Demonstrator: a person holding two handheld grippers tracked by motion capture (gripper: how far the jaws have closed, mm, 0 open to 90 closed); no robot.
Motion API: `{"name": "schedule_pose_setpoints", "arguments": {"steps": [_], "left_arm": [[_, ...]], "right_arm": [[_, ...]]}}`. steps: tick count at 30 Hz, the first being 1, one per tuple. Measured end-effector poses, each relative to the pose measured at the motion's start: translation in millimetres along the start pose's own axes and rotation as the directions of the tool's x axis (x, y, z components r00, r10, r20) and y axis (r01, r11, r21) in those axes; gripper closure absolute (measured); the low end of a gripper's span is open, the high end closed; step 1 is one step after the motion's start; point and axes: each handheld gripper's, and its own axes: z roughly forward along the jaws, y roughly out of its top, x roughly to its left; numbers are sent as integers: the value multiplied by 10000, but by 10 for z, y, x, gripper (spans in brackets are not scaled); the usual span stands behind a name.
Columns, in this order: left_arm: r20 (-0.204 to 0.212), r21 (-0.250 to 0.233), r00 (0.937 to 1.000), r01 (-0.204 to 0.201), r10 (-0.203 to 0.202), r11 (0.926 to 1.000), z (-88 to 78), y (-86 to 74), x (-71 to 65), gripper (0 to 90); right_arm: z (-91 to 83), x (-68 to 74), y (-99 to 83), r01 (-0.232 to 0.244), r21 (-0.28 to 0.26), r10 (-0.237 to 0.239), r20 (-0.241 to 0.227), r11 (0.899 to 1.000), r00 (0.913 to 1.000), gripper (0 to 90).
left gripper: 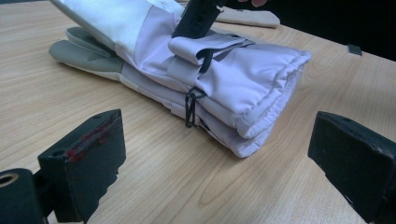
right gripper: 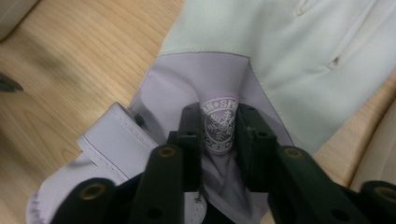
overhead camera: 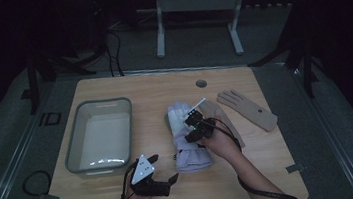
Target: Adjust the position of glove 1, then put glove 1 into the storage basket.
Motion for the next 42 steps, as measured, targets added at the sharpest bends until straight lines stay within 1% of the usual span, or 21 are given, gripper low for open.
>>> {"name": "schedule_pose_setpoints", "arguments": {"steps": [3,8,9,13,16,19,20,21,22,24,25,28,29,31,34,36,38,39,40,41,42], "left_arm": [[1,-1,10000,9,-9,10000,-3,-1,3,40],[19,-58,9998,204,-204,9998,-6,-2,15,40],[22,-70,9998,217,-217,9997,-7,-3,17,40],[-7,16,9998,181,-181,9998,-1,1,11,40],[-41,339,9999,163,-161,9993,31,19,-7,39],[-78,392,9995,308,-305,9988,31,65,-27,38],[-14,408,9988,480,-480,9980,31,86,-29,38],[17,407,9981,607,-608,9973,28,108,-34,38],[95,365,9976,678,-682,9970,22,131,-36,39],[475,318,9925,1108,-1123,9933,7,208,-33,39],[540,321,9911,1203,-1219,9922,3,225,-31,40],[522,374,9880,1438,-1456,9889,-6,295,-16,46],[413,556,9844,1688,-1712,9841,-4,374,14,46],[279,754,9811,1889,-1914,9791,9,462,39,52],[-123,1287,9768,2135,-2137,9684,70,611,41,68],[-761,1587,9761,2135,-2037,9640,135,706,14,139],[-876,1805,9767,2092,-1961,9611,210,760,11,154],[-876,1805,9767,2092,-1961,9611,210,760,11,154],[-989,2057,9700,2381,-2219,9492,295,779,19,154],[-1099,2160,9678,2457,-2265,9450,333,770,22,172],[-1216,2298,9668,2475,-2246,9412,374,751,18,197]], "right_arm": [[-25,-29,-5,-122,-295,115,-251,9995,9996,609],[-145,-118,-91,23,-1110,-81,-527,9938,9986,355],[-185,-151,-138,-133,-1278,50,-650,9917,9979,239],[-257,-234,-237,-170,-1824,-30,-1086,9831,9941,138],[-319,-322,-358,-151,-2303,-179,-1409,9730,9899,145],[-334,-380,-485,378,-3179,-897,-1502,9474,9846,145],[-336,-383,-559,850,-3609,-1286,-985,9287,9868,146],[-336,-383,-559,850,-3609,-1286,-985,9287,9868,146],[-334,-390,-622,962,-3921,-1418,-889,9149,9859,142],[-335,-402,-647,826,-4010,-1323,-978,9123,9864,143],[-347,-432,-682,697,-4220,-1256,-1060,9039,9864,147],[-358,-463,-700,317,-4264,-992,-1370,9040,9856,144],[-368,-483,-713,-9,-4323,-809,-1707,9018,9820,135],[-376,-476,-705,-99,-4466,-834,-1887,8947,9785,96],[-348,-459,-658,-88,-4372,-674,-1585,8993,9851,101],[-319,-465,-626,-315,-4218,-308,-1402,9061,9896,176],[-276,-487,-603,-728,-4144,101,-1515,9072,9884,278],[-276,-487,-603,-728,-4144,101,-1515,9072,9884,278],[-250,-495,-596,-882,-4052,239,-1612,9099,9866,332],[-187,-508,-589,-1309,-3887,668,-1740,9120,9825,413],[-155,-514,-592,-1392,-3768,744,-1812,9158,9806,443]]}}
